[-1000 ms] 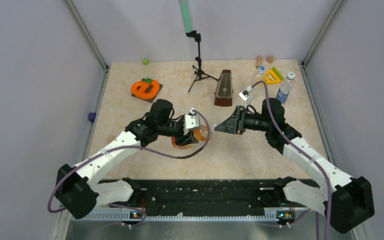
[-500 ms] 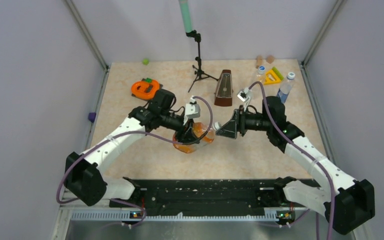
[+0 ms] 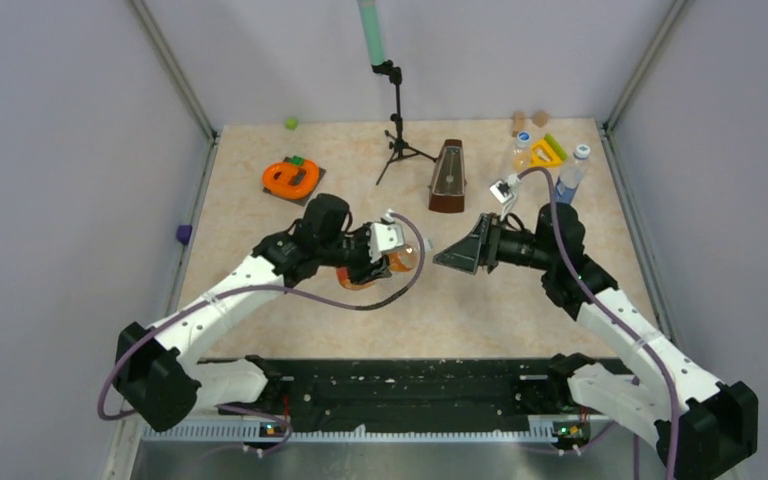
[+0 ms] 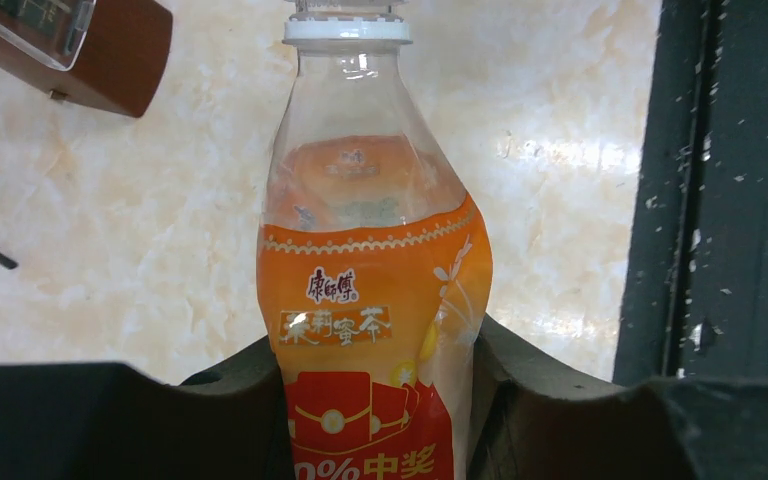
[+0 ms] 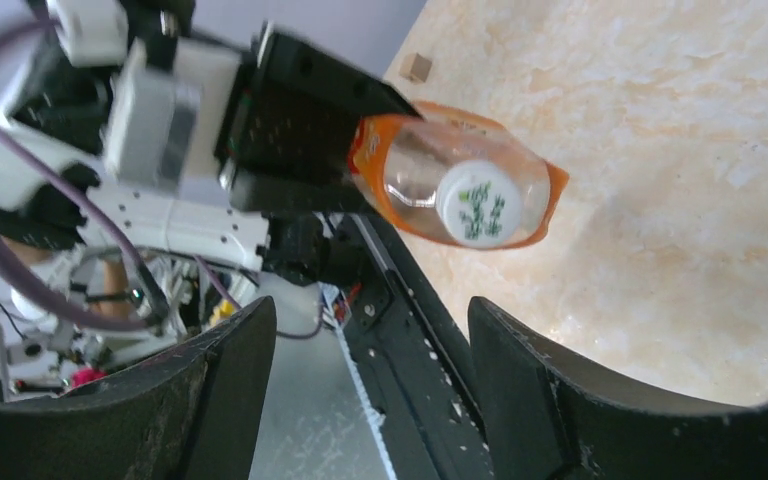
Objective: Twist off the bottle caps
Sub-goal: Unscrew the bottle cap from the plastic bottle.
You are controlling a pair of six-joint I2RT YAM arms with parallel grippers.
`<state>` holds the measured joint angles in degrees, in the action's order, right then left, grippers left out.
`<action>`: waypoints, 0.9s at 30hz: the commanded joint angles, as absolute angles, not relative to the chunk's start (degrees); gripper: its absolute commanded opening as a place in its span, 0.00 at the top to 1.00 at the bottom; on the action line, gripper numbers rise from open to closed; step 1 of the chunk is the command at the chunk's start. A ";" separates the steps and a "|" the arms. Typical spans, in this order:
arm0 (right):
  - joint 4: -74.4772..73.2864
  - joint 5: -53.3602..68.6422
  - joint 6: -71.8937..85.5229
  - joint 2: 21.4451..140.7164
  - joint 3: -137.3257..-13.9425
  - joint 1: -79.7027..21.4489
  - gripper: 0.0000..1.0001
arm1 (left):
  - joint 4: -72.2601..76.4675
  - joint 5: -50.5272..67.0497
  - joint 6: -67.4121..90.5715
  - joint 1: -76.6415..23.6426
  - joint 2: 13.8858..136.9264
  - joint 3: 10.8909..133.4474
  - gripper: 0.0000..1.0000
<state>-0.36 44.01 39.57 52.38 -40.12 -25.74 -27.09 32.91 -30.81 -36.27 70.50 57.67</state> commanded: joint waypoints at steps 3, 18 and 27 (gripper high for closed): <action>1.91 31.23 56.25 50.45 -39.62 -25.75 0.35 | -11.83 23.80 -36.62 -39.40 61.37 48.74 1.00; 15.72 36.72 66.83 55.15 -35.57 -25.80 0.39 | -11.17 20.66 -41.97 -42.34 58.54 47.11 1.00; 16.44 37.60 67.11 58.39 -36.52 -26.79 0.44 | -12.19 20.57 -42.52 -42.96 59.30 48.11 1.00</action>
<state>13.89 35.75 66.30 56.58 -34.92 -25.93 -13.74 20.91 -41.85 -42.50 59.05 46.04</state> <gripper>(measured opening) 0.572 0.449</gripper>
